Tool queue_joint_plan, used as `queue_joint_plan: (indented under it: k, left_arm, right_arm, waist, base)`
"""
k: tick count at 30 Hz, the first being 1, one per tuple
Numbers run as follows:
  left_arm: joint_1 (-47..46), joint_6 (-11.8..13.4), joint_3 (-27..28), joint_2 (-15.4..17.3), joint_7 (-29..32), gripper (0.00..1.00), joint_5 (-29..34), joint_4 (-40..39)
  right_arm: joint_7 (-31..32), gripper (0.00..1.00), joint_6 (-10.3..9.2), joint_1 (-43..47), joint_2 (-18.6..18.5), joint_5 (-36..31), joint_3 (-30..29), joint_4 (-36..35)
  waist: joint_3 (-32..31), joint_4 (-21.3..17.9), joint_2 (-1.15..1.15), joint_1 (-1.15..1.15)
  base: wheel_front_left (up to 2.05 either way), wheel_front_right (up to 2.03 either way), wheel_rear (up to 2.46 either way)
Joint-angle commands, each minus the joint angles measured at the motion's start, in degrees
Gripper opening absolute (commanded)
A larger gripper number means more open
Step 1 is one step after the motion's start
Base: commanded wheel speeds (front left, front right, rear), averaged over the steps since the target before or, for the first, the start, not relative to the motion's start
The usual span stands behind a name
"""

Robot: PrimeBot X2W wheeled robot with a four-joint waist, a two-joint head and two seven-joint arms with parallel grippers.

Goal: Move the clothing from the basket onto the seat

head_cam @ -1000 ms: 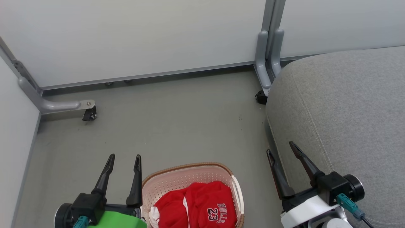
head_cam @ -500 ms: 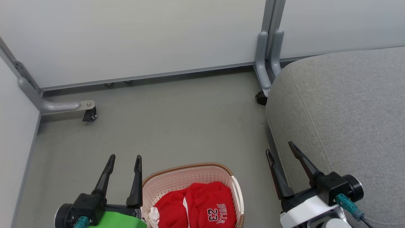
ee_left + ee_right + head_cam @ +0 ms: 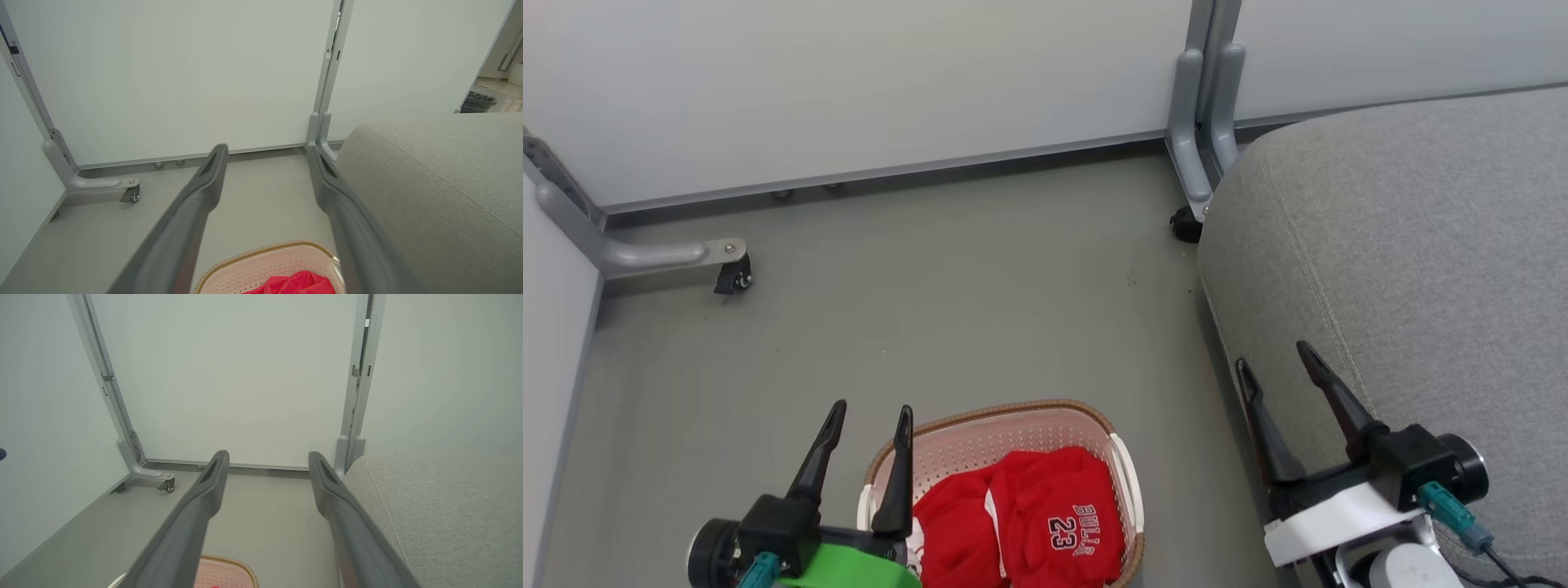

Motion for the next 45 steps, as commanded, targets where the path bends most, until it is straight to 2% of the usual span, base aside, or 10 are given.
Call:
queue_joint_plan:
  k: [1,7,11,20,27,36,45]
  left_arm:
    - [-2.0,-0.2,-0.3,0.3,0.0,1.00,0.5,0.2]
    - [-8.3,-0.4,-3.7,0.3,0.0,1.00,2.4,4.8]
    - [-14.3,-0.4,-7.7,0.8,0.0,1.00,5.5,10.8]
    - [-29.7,-0.4,-20.3,3.7,0.0,1.00,4.9,28.4]
    - [-41.7,-0.4,-30.3,4.2,0.0,1.00,4.9,42.5]
    - [-53.7,-0.4,-40.7,4.8,0.5,1.00,6.6,56.6]
    - [-60.7,-0.4,-46.2,3.3,4.1,1.00,8.0,63.6]
  right_arm:
    - [-0.2,1.00,0.00,-1.4,0.0,-0.2,-0.8,-0.6]
    - [-0.2,1.00,0.00,-6.5,0.3,0.9,-4.6,-3.5]
    - [-0.2,1.00,0.00,-10.5,0.4,1.3,-7.0,-5.6]
    - [-0.2,1.00,0.00,-18.5,-0.5,1.6,-7.9,-8.3]
    - [-0.2,1.00,0.00,-21.9,0.2,1.6,-8.4,-10.8]
    - [-0.2,1.00,0.00,-24.2,1.1,1.9,-7.7,-11.5]
    - [-0.2,1.00,0.00,-25.0,2.2,2.6,-6.4,-11.2]
  waist:
    - [2.5,-0.9,0.00,0.00]
    - [12.0,-2.7,0.00,0.00]
    - [18.5,-3.9,0.00,0.00]
    - [31.5,-6.5,0.00,0.00]
    - [39.6,-8.6,0.00,0.00]
    - [45.6,-11.8,0.00,0.00]
    - [49.1,-14.6,0.00,0.00]
  base:
    - [0.00,0.00,0.00]
    - [0.00,0.00,0.00]
    - [0.00,0.00,0.00]
    - [0.00,0.00,0.00]
    - [0.00,0.00,0.00]
    - [0.00,0.00,0.00]
    - [0.00,0.00,0.00]
